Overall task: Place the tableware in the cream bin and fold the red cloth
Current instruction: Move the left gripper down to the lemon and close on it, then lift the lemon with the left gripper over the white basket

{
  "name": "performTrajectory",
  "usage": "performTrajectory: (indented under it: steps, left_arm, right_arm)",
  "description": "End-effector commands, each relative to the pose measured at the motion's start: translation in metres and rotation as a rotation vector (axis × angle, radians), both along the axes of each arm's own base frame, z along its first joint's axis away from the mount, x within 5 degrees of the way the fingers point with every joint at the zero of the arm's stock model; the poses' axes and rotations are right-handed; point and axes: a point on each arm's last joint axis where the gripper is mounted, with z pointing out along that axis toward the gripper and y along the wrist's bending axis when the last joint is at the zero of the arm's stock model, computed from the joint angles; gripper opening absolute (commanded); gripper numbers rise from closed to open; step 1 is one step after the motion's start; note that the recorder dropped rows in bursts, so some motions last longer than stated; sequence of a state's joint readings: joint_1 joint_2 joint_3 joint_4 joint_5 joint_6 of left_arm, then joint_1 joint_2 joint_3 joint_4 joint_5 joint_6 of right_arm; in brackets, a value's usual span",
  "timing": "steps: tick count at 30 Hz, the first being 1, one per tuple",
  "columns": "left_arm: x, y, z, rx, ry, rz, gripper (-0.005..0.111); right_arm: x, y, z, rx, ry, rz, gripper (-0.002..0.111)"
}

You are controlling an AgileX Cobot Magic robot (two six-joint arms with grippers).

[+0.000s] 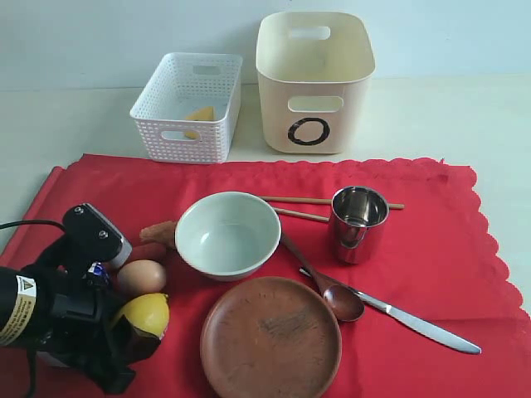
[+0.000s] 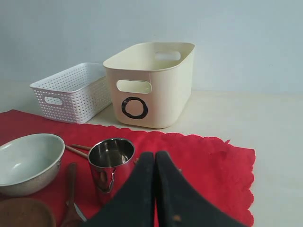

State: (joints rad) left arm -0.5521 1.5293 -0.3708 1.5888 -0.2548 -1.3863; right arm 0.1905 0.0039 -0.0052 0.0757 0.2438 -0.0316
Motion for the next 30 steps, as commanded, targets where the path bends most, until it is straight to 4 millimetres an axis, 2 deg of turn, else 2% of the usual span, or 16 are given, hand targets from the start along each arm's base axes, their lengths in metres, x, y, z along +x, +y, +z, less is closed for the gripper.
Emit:
performTrajectory:
  steps: [1, 7, 13, 16, 22, 26, 29, 30]
  left_arm:
    - [-0.007, -0.005, 0.002, -0.057, 0.039, -0.035, 0.000]
    - [-0.008, -0.011, 0.024, -0.158, -0.016, -0.068, 0.000]
    - [0.004, -0.017, 0.066, -0.266, -0.171, -0.048, 0.000]
    - [0.017, -0.021, 0.091, -0.287, -0.279, -0.028, 0.000]
    - [0.043, -0.026, 0.126, -0.268, -0.459, 0.022, 0.000]
    - [0.062, -0.024, 0.138, -0.189, -0.556, 0.073, 0.000]
    - [0.077, -0.028, 0.139, -0.129, -0.598, 0.079, 0.000]
    - [0.090, -0.033, 0.138, -0.097, -0.610, 0.087, 0.000]
  right_arm:
    - [0.000, 0.000, -0.001, 0.000, -0.006, 0.001, 0.000]
    - [0.000, 0.000, -0.001, 0.000, -0.006, 0.001, 0.000]
    - [0.000, 0.000, -0.001, 0.000, -0.006, 0.001, 0.000]
    - [0.000, 0.000, -0.001, 0.000, -0.006, 0.001, 0.000]
    - [0.000, 0.000, -0.001, 0.000, -0.006, 0.001, 0.000]
    - [0.000, 0.000, -0.001, 0.000, -0.006, 0.001, 0.000]
    - [0.000, 0.000, -0.001, 0.000, -0.006, 0.001, 0.000]
    - [0.000, 0.000, -0.001, 0.000, -0.006, 0.001, 0.000]
